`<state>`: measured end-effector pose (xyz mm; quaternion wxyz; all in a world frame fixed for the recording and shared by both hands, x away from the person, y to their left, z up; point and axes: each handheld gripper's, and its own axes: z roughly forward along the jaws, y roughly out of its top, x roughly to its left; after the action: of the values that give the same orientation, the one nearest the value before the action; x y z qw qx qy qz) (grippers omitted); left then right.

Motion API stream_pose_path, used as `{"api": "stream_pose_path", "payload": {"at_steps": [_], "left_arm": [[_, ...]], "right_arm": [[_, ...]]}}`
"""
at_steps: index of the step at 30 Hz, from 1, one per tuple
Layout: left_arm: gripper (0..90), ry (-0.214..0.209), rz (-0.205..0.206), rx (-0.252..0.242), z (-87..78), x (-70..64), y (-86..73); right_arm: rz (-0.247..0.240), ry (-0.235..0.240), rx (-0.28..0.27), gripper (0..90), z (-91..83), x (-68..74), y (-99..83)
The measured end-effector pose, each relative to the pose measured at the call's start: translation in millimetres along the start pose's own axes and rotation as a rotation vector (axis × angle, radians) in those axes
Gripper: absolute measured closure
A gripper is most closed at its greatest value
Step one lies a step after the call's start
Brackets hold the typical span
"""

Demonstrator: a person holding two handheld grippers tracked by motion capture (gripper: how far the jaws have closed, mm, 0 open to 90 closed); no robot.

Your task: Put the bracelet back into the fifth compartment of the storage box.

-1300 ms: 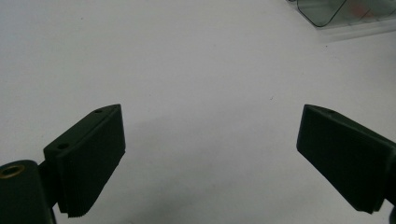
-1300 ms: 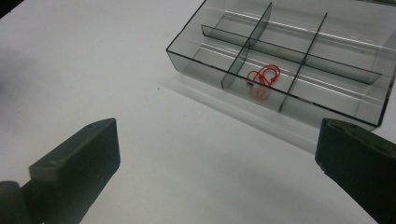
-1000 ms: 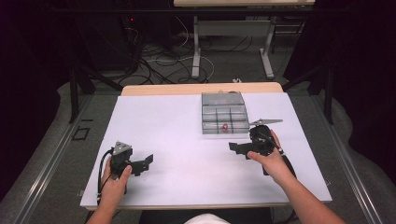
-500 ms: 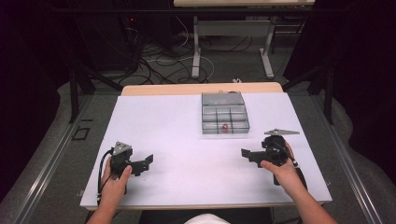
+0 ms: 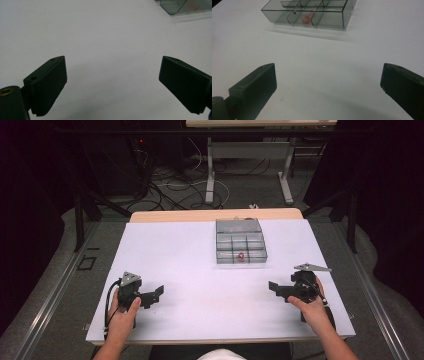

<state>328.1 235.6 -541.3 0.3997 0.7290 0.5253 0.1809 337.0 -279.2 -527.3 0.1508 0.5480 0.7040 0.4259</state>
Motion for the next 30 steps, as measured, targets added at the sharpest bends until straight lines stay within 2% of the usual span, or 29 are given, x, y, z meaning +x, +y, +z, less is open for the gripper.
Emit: {"api": "stream_pose_path", "payload": {"at_steps": [10,16,22,30], "left_arm": [[7.9,0.002,-0.001,-0.004,-0.3,0.7,0.1],[7.9,0.002,0.003,-0.002,-0.1,1.0,0.4],[7.9,0.004,-0.005,-0.008,-0.2,1.6,0.3],[7.9,0.004,-0.006,-0.009,-0.9,2.0,0.0]], "right_arm": [[0.013,-0.081,-0.039,0.3,0.8,-18.3,-8.3],[0.037,-0.111,-0.048,0.6,0.2,-29.7,-12.3],[0.084,-0.127,-0.043,1.2,1.7,-39.0,-15.3],[0.092,-0.139,-0.038,1.2,2.8,-42.0,-16.2]]}}
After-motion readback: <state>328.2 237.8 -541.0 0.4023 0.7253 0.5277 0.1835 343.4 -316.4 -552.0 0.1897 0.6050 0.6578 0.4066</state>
